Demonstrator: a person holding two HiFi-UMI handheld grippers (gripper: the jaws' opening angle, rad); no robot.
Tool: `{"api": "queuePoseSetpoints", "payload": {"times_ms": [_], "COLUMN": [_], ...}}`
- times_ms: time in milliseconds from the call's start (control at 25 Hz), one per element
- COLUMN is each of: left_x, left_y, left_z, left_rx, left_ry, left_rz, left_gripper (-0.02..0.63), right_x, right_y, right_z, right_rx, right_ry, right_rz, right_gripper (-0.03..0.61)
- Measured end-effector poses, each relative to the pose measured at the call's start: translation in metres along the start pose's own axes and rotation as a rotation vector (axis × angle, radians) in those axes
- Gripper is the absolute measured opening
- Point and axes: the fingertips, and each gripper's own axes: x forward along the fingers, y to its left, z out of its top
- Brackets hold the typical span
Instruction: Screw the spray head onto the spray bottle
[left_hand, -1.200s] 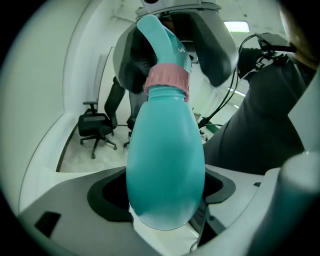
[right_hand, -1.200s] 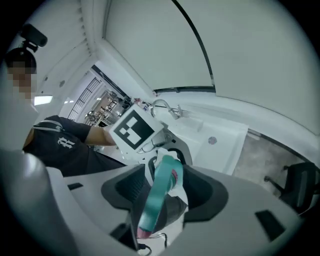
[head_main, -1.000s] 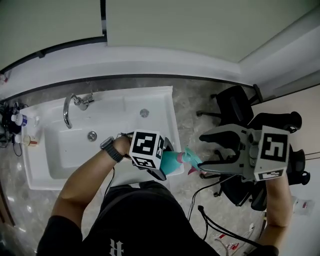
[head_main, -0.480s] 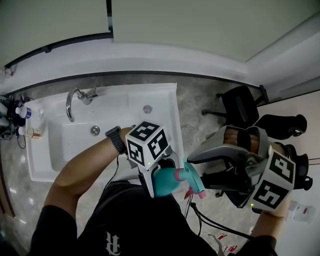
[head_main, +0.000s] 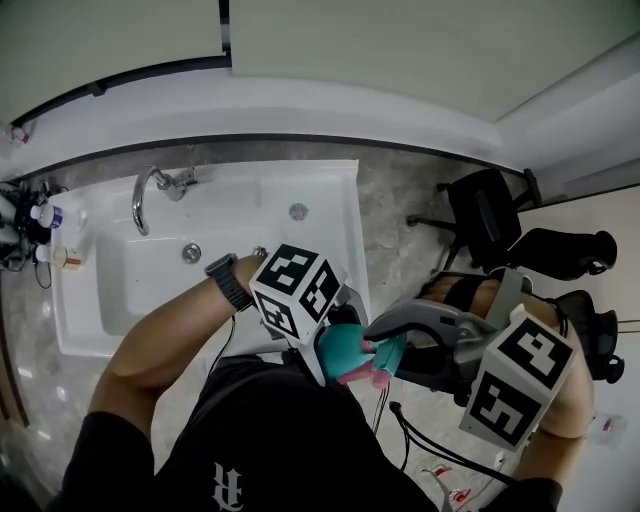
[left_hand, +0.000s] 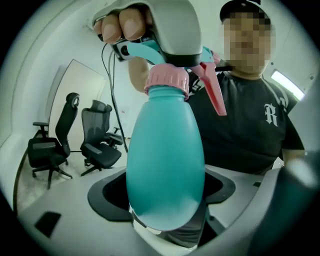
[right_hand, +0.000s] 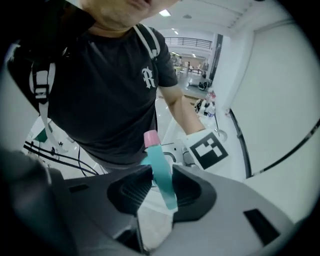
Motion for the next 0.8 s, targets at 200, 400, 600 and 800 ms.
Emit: {"api": "queuePoseSetpoints", "payload": {"times_ms": [200, 400, 600, 800], "left_x": [-0.005, -0.028, -0.032, -0.032], "left_y": [0.023, 0.058, 0.061, 0.042], "left_z": [-0.012, -0.026, -0.032, -0.02], "left_rx": [-0.064, -0.19, -0.225, -0.131], "left_ry": [0.033, 0.01, -0.005, 0.002], "left_rz": [0.151, 0.438, 0.502, 0.445], "left_gripper": [0.39, 0.39, 0.39, 0.39], "right_x": [0.009, 0.013, 0.015, 0.003], "right_y": [-0.012, -0.055, -0.071, -0.049], "right_z": [-0.012, -0.045, -0.051, -0.029], "right_rx": [0.192, 0.821, 1.15, 0.854], "right_ry": [0.052, -0.059, -0.239, -0.239], "right_rz": [-0.01, -0.134, -0.141, -0.113], "right_gripper": [0.119, 0.109, 0.153, 0.324]}}
